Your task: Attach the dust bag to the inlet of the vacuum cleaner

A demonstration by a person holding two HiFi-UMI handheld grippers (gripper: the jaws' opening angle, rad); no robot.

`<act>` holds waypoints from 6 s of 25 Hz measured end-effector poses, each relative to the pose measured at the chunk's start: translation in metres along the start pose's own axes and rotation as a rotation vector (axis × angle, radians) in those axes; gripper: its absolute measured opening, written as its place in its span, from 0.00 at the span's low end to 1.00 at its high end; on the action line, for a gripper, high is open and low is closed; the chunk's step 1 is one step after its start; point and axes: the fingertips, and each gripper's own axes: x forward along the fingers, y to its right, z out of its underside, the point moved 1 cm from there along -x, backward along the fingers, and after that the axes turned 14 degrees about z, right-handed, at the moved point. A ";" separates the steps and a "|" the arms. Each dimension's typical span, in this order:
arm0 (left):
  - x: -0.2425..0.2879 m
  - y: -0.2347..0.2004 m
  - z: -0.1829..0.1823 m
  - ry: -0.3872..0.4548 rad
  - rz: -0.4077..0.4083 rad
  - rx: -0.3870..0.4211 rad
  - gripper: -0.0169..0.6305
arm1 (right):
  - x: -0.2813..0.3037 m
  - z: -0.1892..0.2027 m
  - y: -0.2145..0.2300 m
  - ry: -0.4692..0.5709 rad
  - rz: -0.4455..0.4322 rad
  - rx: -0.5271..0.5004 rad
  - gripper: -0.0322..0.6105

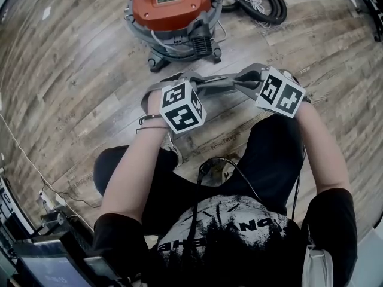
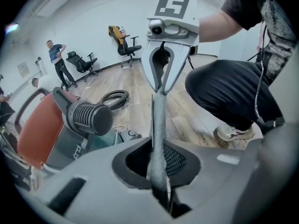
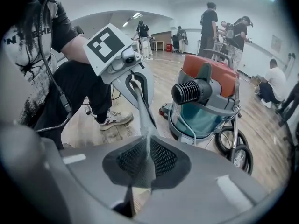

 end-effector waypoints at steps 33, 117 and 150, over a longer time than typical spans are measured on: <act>-0.088 -0.026 -0.044 0.151 -0.188 0.045 0.09 | -0.018 -0.076 0.040 -0.056 0.269 -0.338 0.11; -0.075 -0.076 -0.035 0.177 -0.189 -0.007 0.10 | 0.037 -0.067 0.071 -0.174 0.389 -0.321 0.12; -0.073 -0.084 -0.031 0.156 -0.216 -0.057 0.10 | 0.028 -0.083 0.080 -0.177 0.423 -0.341 0.13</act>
